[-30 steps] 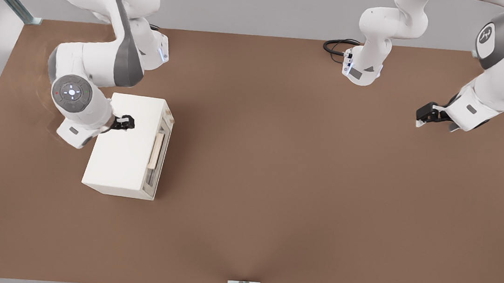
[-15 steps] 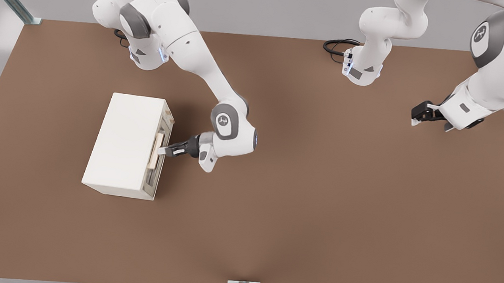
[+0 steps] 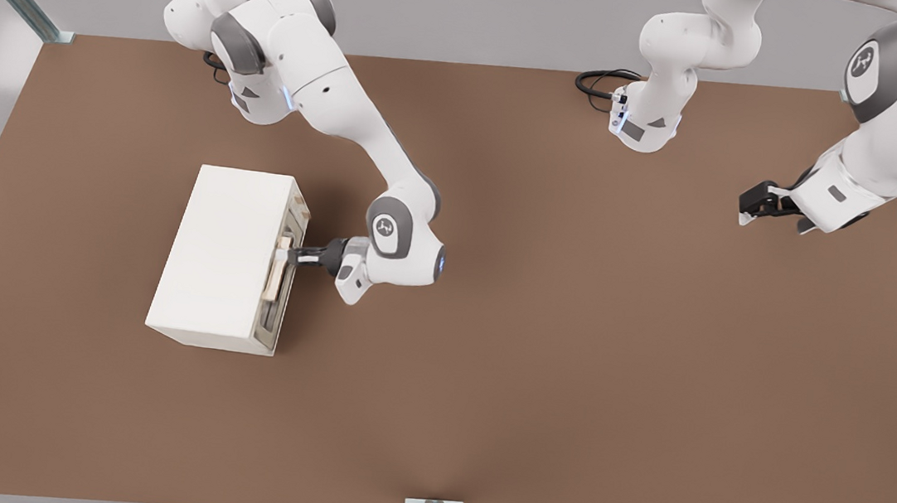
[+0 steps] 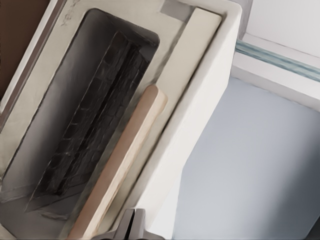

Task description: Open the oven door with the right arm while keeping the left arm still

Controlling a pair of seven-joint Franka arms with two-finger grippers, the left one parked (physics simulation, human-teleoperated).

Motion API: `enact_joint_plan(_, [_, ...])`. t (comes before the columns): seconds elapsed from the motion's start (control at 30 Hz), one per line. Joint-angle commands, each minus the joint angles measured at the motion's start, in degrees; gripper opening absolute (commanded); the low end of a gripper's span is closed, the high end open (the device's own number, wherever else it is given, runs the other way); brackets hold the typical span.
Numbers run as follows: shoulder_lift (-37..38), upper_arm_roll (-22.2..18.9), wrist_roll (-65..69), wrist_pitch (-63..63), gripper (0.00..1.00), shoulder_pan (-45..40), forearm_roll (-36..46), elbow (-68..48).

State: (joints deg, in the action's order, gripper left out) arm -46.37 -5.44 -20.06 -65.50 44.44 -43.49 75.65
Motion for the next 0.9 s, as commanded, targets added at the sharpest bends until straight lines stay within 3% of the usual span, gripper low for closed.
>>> enact_joint_plan(0.0, [-0.04,-0.01,-10.96,-0.5,0.21,-0.05,1.04,0.02])
enact_joint_plan(0.5, [-0.65,-0.01,-11.05,-3.05,0.21,-1.72,1.92,0.38])
enact_joint_plan(0.83, [-0.39,0.43,-9.04,-1.64,0.21,5.48,4.2,-5.24])
enact_joint_plan(0.87, [0.75,0.34,-4.12,-1.64,0.51,4.52,8.24,-8.58])
